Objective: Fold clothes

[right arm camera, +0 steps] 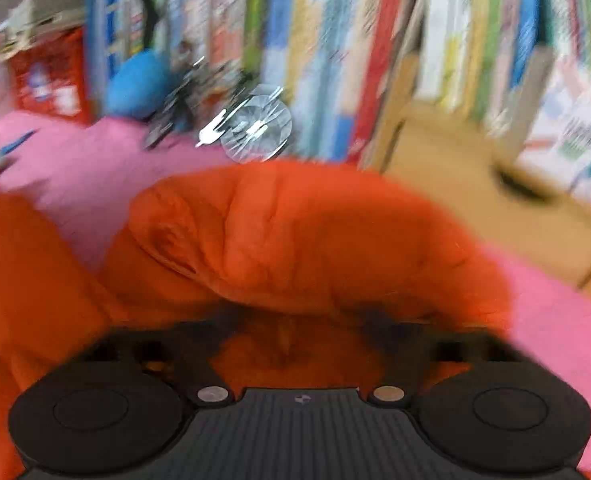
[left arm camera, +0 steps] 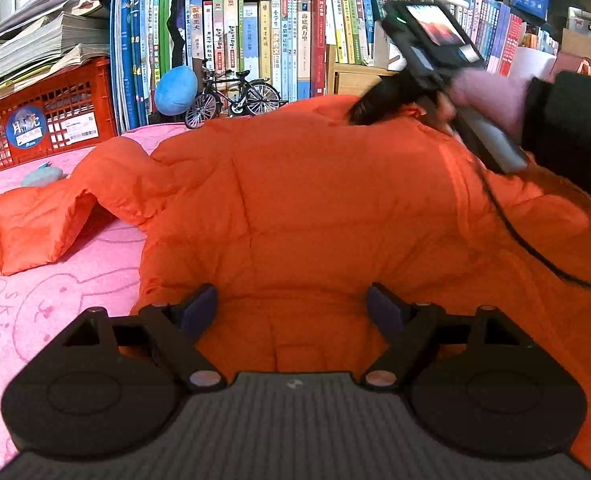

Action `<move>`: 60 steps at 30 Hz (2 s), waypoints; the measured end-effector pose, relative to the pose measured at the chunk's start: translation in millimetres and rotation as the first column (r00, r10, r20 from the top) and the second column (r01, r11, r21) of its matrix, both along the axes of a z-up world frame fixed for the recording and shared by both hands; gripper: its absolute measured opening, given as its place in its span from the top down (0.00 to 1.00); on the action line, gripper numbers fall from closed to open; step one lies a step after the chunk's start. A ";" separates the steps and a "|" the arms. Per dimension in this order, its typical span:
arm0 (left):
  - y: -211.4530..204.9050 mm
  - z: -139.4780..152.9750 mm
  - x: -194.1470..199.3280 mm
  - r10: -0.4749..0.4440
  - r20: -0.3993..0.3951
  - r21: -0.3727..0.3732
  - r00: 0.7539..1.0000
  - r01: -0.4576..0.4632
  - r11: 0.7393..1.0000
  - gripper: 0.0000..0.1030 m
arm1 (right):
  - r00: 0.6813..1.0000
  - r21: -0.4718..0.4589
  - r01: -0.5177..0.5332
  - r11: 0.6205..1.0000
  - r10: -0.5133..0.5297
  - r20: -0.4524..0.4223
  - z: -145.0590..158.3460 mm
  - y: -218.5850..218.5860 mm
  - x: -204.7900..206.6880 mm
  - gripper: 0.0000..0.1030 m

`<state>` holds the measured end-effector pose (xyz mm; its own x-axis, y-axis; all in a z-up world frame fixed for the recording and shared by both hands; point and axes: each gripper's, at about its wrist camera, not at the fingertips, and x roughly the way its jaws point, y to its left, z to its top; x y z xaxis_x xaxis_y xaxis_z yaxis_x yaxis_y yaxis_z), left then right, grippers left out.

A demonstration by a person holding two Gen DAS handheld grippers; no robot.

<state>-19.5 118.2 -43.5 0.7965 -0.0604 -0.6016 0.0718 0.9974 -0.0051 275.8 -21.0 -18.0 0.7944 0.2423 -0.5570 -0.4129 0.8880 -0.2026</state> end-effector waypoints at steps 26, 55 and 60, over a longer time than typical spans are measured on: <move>4.6 -0.9 2.0 0.047 -0.022 0.007 0.999 -0.047 0.999 0.03 | 0.846 -0.292 0.193 0.937 -0.008 0.533 65.5 25.9 -43.0 0.99; 7.7 -2.0 2.7 0.057 -0.025 -0.015 0.998 -0.058 0.998 0.01 | 0.824 -0.197 0.315 0.929 -0.164 0.543 48.2 59.2 -6.4 0.90; 6.9 -2.4 2.7 0.060 -0.026 -0.014 0.998 -0.060 0.998 0.01 | 0.926 -0.275 0.209 0.938 -0.099 0.365 48.7 52.3 -11.7 0.46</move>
<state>-16.8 125.1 -45.9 0.7832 -0.0218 -0.6214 0.0114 0.9997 -0.0206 264.1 31.3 30.7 0.9617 -0.0355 -0.2717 -0.1328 0.8069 -0.5755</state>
